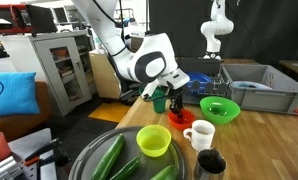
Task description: Place the orange bowl on the dish rack
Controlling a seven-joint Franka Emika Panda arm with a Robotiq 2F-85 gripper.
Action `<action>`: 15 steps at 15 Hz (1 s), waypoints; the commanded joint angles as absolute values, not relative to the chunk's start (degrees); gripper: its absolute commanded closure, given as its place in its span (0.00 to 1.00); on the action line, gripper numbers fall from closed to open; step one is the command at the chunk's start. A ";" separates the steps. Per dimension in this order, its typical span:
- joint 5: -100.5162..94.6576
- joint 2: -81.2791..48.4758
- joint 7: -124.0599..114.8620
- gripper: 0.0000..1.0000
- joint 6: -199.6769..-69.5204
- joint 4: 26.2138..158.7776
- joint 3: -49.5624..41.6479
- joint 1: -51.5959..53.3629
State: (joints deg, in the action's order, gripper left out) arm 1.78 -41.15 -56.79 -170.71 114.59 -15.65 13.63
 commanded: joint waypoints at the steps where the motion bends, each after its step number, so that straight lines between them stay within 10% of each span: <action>1: 3.76 -41.06 -54.04 0.90 -169.14 114.06 -14.30 12.75; 15: -1.06 -37.27 -56.88 0.98 -169.43 117.28 -28.32 28.18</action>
